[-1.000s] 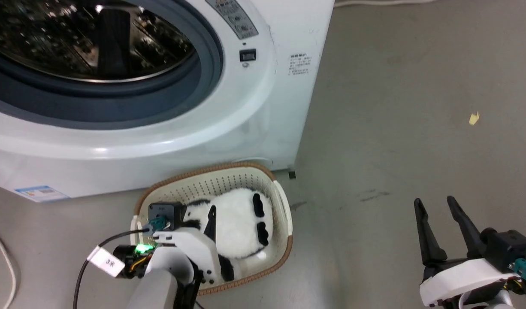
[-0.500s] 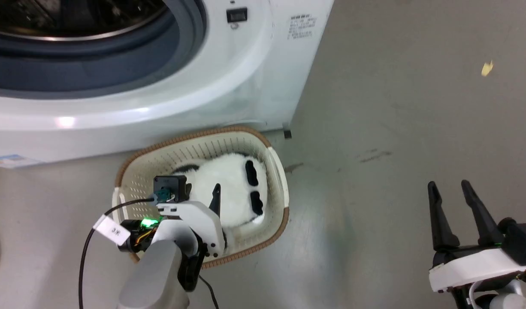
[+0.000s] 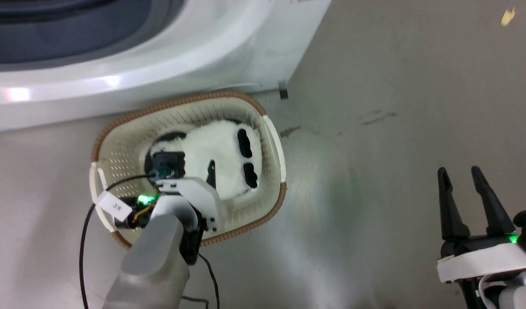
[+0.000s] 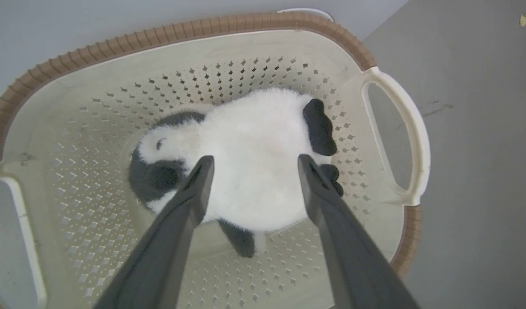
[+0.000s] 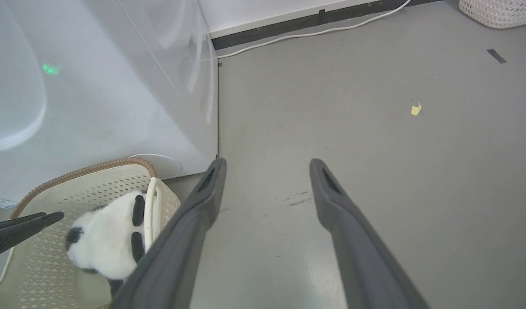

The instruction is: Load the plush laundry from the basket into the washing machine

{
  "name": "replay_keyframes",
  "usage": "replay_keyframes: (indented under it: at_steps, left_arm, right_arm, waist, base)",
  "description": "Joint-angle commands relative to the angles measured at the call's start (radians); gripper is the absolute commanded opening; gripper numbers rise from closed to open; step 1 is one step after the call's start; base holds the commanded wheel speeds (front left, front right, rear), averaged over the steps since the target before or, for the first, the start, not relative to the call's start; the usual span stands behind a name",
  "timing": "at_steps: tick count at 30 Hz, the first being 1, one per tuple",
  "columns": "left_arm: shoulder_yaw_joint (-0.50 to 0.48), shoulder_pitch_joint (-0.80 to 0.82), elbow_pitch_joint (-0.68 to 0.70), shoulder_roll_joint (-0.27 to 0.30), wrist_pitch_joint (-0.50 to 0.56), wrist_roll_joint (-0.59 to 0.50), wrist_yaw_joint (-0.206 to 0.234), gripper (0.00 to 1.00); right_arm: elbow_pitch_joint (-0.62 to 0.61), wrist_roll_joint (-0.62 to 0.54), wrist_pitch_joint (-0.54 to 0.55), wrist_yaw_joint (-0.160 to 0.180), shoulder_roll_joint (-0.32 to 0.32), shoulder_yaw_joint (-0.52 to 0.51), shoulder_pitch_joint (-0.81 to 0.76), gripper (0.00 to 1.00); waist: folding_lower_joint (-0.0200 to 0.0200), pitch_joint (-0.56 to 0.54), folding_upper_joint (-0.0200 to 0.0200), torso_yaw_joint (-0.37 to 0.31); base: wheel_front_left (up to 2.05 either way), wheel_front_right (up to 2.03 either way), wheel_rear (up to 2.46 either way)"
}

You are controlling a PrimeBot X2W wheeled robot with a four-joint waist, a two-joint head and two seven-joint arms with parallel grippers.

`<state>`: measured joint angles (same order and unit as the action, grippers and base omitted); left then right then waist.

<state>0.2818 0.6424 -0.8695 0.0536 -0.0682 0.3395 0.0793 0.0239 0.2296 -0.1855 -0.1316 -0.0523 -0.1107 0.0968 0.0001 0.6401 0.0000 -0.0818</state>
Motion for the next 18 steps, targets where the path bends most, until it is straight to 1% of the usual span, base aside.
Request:
replay_keyframes:
  at_steps: [1, 5, 18]
  left_arm:
    - [0.007, 0.028, -0.022, 0.008, -0.008, 0.01, 0.008, 1.0]
    - [0.02, 0.08, -0.071, 0.013, -0.023, 0.024, 0.023, 1.0]
    - [0.059, 0.244, -0.22, 0.013, -0.068, 0.09, 0.037, 1.0]
  right_arm:
    - [-0.005, 0.01, -0.009, 0.001, 0.002, -0.005, 0.022, 1.0]
    - [-0.014, 0.021, -0.017, 0.001, 0.002, -0.013, 0.025, 1.0]
    - [-0.037, 0.055, -0.044, 0.001, 0.002, -0.035, 0.034, 1.0]
  waist:
    - [-0.0001, 0.028, 0.0, -0.005]
    - [-0.0001, 0.083, 0.0, -0.009]
    - [-0.0001, 0.25, 0.0, -0.022]
  base:
    - [0.0, 0.0, 0.0]
    - [0.0, 0.0, 0.0]
    - [0.0, 0.0, 0.0]
